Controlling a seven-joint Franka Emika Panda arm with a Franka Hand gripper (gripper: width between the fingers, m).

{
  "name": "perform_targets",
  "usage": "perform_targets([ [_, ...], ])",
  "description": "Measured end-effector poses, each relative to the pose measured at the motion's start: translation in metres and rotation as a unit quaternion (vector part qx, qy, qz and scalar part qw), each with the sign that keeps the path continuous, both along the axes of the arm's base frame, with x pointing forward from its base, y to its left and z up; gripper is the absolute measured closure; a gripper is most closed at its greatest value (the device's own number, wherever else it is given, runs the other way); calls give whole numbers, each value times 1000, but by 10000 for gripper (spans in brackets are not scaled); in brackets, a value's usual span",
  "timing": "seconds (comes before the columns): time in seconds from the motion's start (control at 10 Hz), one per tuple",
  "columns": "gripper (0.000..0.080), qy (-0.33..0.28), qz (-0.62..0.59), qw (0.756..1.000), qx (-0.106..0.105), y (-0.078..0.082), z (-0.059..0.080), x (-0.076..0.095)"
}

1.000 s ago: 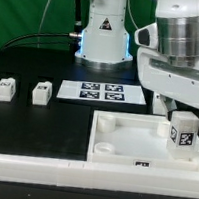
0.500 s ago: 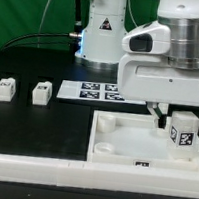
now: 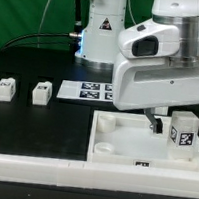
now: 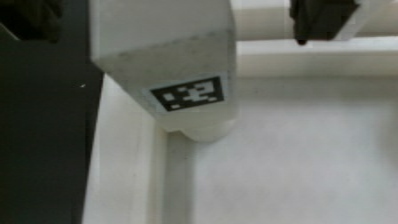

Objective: Assemble one leg

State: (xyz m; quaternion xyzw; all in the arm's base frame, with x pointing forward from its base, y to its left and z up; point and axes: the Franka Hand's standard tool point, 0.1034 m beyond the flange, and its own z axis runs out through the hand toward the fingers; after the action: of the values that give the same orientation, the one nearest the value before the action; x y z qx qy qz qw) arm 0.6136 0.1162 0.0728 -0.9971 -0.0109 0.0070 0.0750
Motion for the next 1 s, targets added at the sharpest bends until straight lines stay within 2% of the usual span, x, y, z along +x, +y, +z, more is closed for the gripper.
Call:
perform_targets([
  [0.1,150,0,0,1000,0,0,0,0],
  [0.2,282,0,0,1000,0,0,0,0],
  [0.3,282,0,0,1000,0,0,0,0],
  [0.4,440,0,0,1000,0,0,0,0],
  [0.5,501,0,-1,1000,-2,-4,0,1],
  [1.0,501,8,-59,998,-2,-4,0,1],
])
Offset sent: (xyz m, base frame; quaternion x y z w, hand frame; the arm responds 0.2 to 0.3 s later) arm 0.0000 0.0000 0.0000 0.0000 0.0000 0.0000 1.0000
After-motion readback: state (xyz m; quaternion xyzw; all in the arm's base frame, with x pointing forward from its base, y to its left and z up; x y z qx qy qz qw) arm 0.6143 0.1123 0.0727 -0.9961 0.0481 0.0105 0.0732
